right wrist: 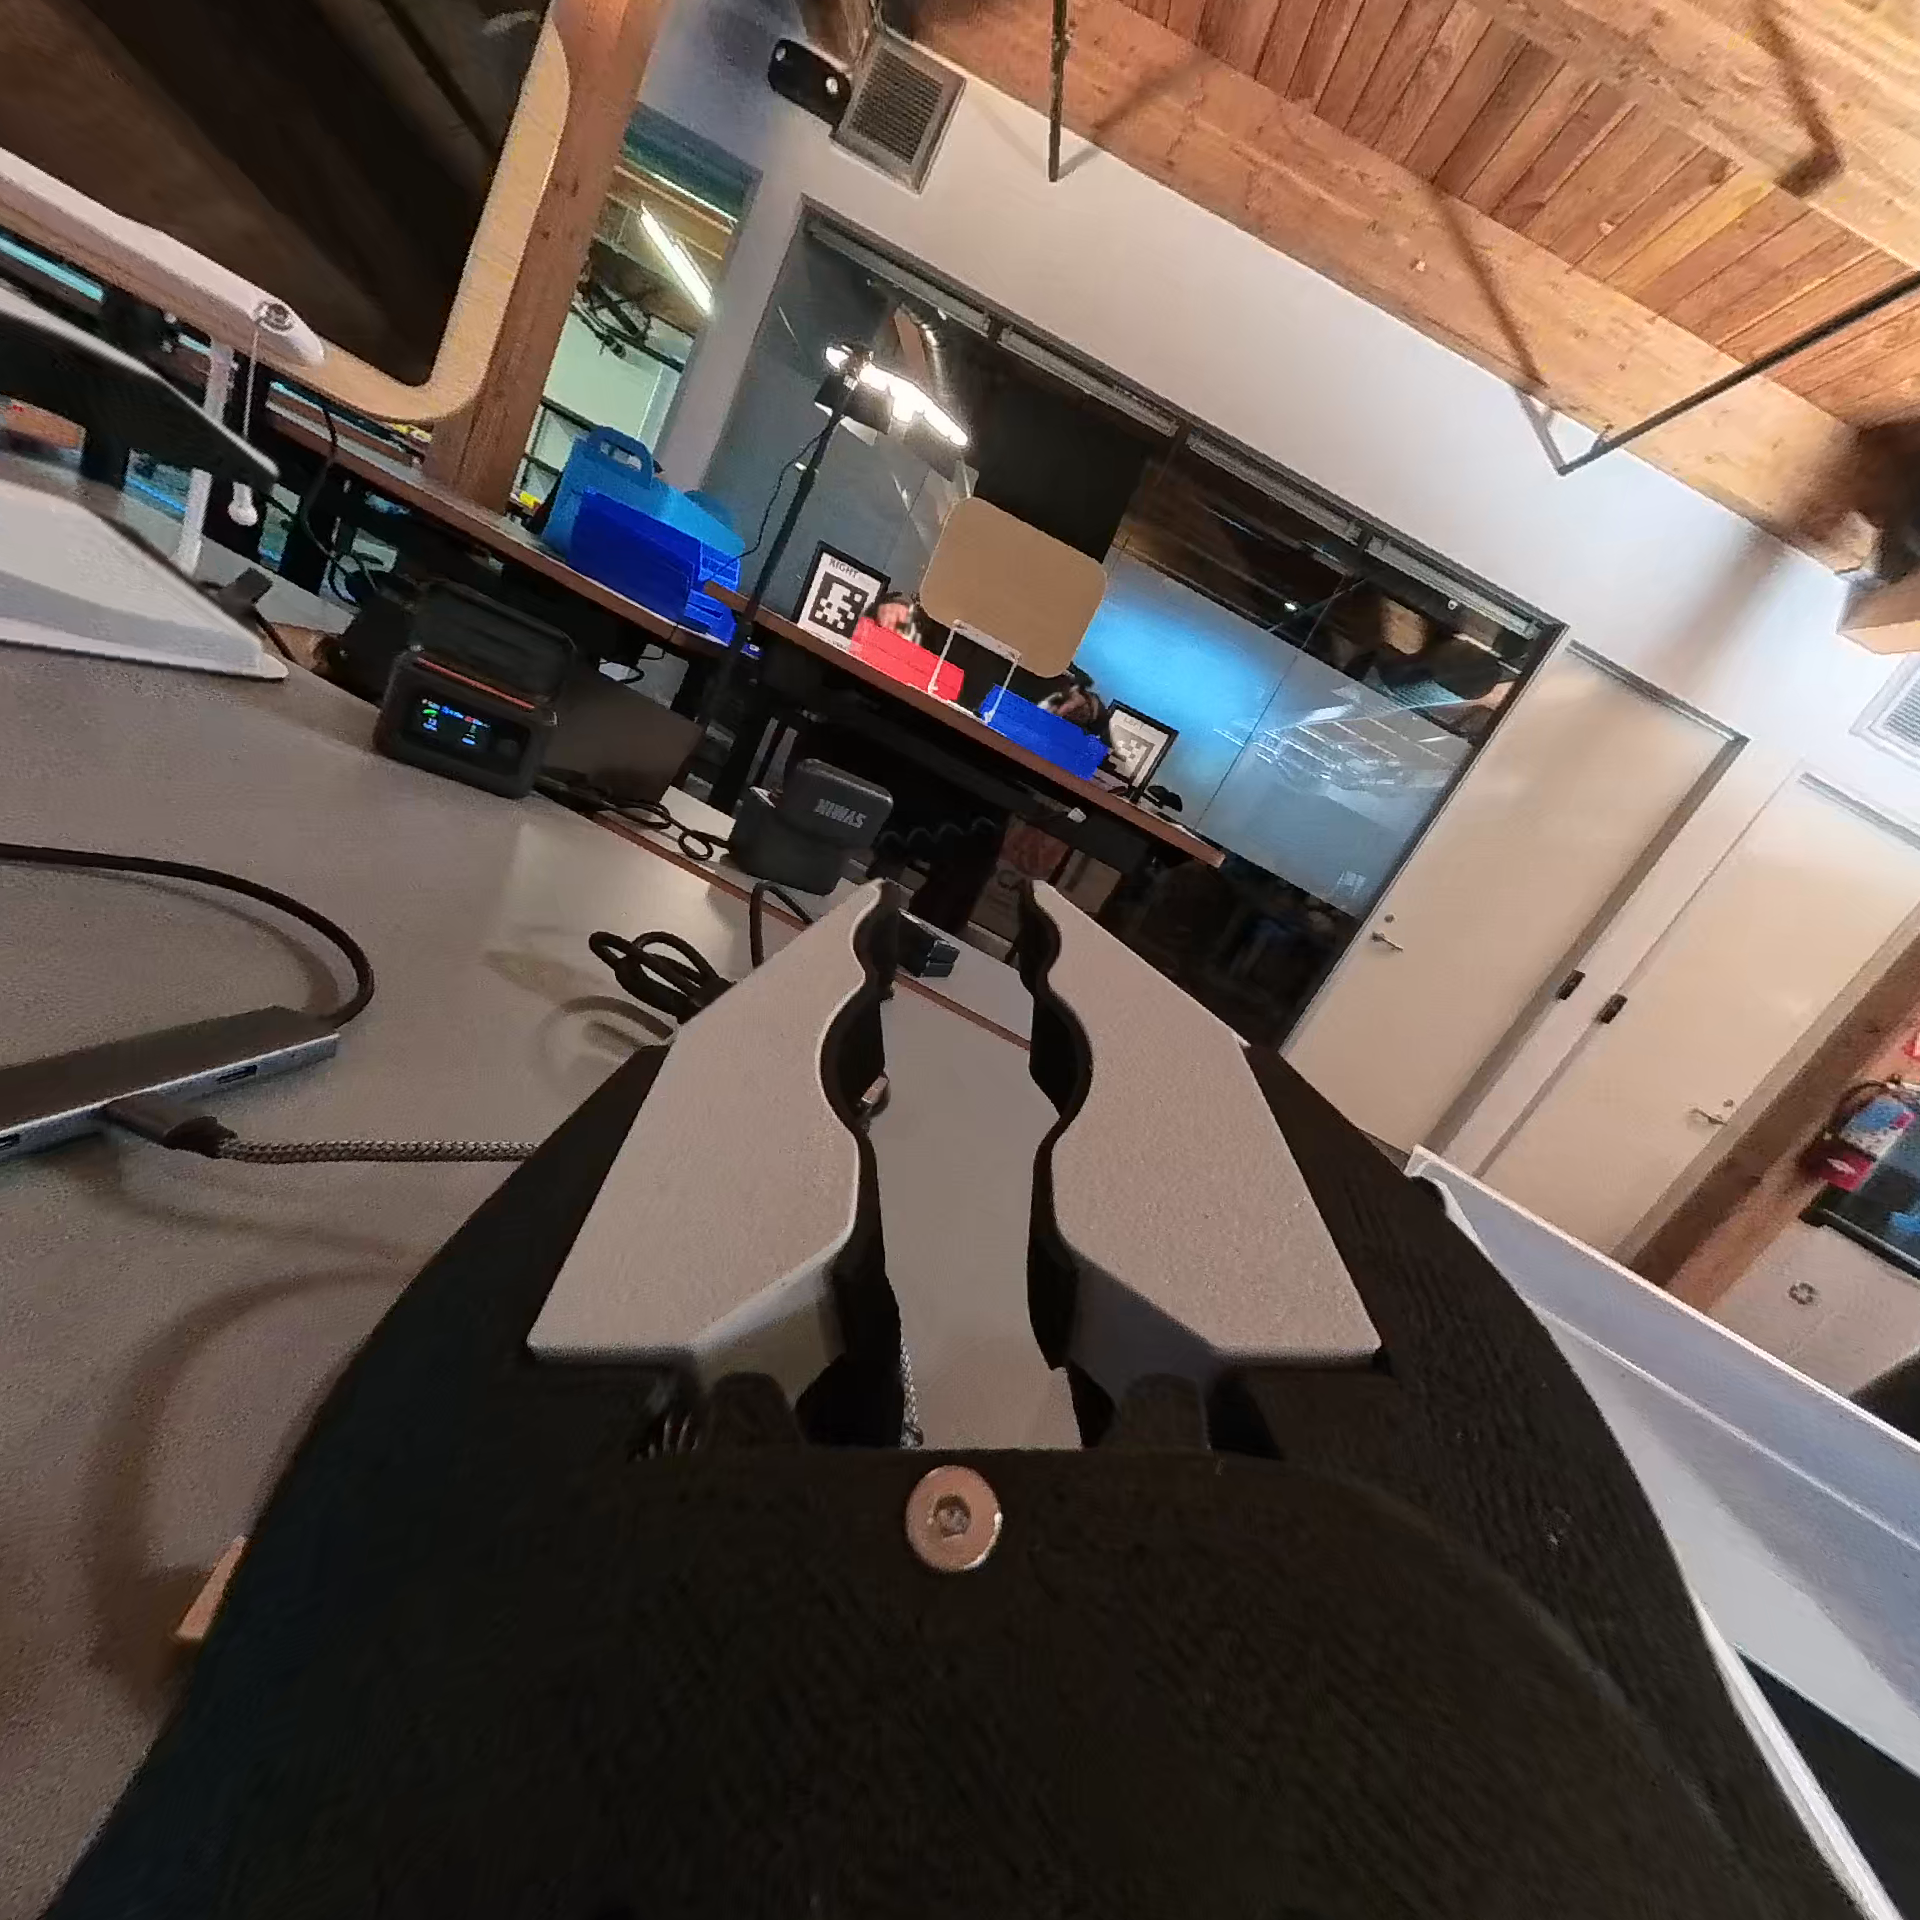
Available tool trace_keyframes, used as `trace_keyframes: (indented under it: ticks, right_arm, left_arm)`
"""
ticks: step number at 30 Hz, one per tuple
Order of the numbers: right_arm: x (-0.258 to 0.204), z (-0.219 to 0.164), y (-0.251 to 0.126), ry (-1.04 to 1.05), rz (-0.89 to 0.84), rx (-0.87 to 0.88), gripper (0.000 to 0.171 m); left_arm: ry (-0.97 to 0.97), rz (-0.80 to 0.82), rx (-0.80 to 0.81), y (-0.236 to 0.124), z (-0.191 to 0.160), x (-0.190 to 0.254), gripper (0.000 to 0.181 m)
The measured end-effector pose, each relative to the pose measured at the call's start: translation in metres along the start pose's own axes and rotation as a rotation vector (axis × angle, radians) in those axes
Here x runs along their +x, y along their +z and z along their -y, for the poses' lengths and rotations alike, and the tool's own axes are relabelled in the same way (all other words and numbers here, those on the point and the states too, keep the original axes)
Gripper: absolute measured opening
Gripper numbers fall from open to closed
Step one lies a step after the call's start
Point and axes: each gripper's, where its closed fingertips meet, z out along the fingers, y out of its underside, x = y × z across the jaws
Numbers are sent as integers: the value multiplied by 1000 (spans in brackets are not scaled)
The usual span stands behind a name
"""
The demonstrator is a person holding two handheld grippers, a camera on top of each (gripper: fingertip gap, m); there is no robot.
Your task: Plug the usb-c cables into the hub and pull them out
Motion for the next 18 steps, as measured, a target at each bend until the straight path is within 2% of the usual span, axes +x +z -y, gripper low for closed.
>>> trace_keyframes:
  ticks: [5, 18]
  right_arm:
    - [-3, -1, 1, 13, 18, -5, 21]
    - [-13, 1, 2, -1, 63, 5, 21]
  left_arm:
    - [-105, -17, 9, -6, -2, -4, 66]
    - [-223, -63, 16, -2, -6, -4, 62]
